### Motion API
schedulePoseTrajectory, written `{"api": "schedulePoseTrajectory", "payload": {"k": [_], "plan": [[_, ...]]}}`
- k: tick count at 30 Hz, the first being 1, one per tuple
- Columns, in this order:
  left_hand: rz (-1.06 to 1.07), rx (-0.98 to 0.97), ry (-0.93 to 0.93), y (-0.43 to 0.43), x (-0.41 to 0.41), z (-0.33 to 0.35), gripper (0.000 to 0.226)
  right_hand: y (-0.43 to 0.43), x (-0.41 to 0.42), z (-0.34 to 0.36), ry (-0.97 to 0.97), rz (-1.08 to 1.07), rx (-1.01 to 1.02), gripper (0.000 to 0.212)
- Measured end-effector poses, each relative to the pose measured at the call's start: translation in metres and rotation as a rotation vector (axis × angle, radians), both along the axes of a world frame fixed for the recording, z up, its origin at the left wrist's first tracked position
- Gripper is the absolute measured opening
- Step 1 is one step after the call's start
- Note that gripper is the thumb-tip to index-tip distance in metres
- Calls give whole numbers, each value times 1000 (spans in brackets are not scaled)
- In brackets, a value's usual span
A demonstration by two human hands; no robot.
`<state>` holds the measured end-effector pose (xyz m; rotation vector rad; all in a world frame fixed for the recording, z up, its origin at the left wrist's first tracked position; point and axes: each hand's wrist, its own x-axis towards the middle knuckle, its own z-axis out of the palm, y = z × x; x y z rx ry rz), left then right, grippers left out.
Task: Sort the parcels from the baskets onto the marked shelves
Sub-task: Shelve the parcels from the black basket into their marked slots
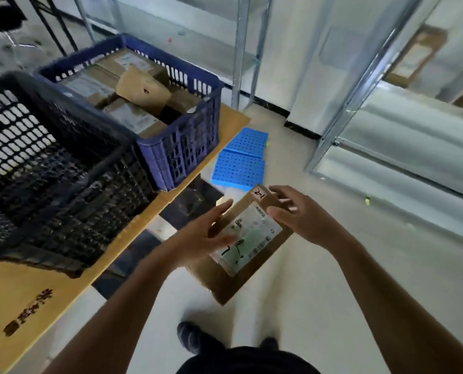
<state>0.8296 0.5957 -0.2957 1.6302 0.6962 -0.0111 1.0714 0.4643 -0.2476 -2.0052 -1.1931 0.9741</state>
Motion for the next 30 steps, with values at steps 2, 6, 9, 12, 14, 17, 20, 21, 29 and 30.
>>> {"api": "schedulePoseTrajectory", "payload": {"k": [2,6,9,12,14,17,20,21,29,30], "plan": [[38,-15,4,-26,37,-7,78,-38,19,-9,-134,-129,-14,71],[158,-37,-82,-92,101,-10,59,-122,44,-32,34,-397,-9,84],[171,-32,-123,-140,141,-16,56,-172,57,-48,181,-414,-44,79],[150,-17,-126,-181,176,-20,74,-206,72,-53,305,-484,44,76],[130,-2,-138,-201,198,-22,78,-222,84,-54,348,-564,107,74],[50,25,-158,-219,232,-19,77,-242,106,-53,331,-653,159,70],[-32,54,-163,-223,267,-12,72,-259,134,-51,339,-720,201,69],[-63,57,-162,-222,279,-10,70,-263,144,-50,332,-735,212,70],[-163,496,-121,-168,377,5,69,-268,239,-36,204,-850,264,72],[-170,553,-130,-158,389,8,68,-264,252,-33,190,-867,270,71]]}}
